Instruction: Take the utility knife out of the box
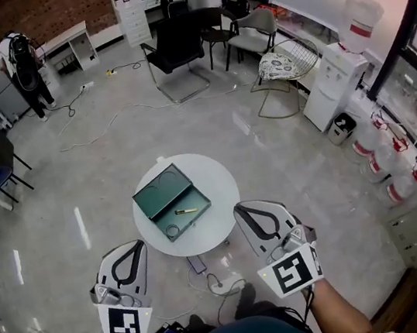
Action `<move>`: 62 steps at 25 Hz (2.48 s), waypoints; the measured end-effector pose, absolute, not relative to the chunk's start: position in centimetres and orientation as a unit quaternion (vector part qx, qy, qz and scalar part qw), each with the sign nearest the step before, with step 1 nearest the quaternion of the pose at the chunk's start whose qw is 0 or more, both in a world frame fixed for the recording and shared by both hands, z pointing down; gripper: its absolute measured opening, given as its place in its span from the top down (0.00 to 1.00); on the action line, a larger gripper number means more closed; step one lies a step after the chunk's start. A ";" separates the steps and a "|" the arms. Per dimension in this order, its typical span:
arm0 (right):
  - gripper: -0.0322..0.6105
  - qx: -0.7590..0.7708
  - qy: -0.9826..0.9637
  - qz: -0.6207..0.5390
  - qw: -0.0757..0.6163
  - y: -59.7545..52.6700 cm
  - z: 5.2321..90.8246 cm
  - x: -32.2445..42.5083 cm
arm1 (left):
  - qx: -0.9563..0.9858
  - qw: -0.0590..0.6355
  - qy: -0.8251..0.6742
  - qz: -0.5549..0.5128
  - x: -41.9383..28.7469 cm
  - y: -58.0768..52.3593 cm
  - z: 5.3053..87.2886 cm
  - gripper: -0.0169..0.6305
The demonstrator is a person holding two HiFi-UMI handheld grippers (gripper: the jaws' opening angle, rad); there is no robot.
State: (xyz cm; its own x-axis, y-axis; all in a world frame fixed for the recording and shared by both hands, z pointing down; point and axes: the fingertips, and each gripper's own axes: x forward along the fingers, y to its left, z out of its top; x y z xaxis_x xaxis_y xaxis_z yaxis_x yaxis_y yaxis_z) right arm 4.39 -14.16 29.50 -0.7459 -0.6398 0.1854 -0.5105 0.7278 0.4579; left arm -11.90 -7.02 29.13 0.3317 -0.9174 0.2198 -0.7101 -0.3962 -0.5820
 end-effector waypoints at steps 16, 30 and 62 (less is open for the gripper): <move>0.89 0.390 -0.882 -0.173 0.199 -22.4 29.9 9.4 | -0.838 0.189 0.442 -0.259 -9.7 -18.5 32.0 0.95; 0.89 0.490 -0.821 -0.113 0.271 -25.6 36.0 9.4 | -0.891 0.167 0.311 -0.287 -12.6 -31.4 40.9 0.94; 0.89 0.489 -0.799 0.013 0.349 -35.1 57.4 12.4 | -0.858 0.010 0.047 -0.511 -9.9 -40.0 78.5 0.88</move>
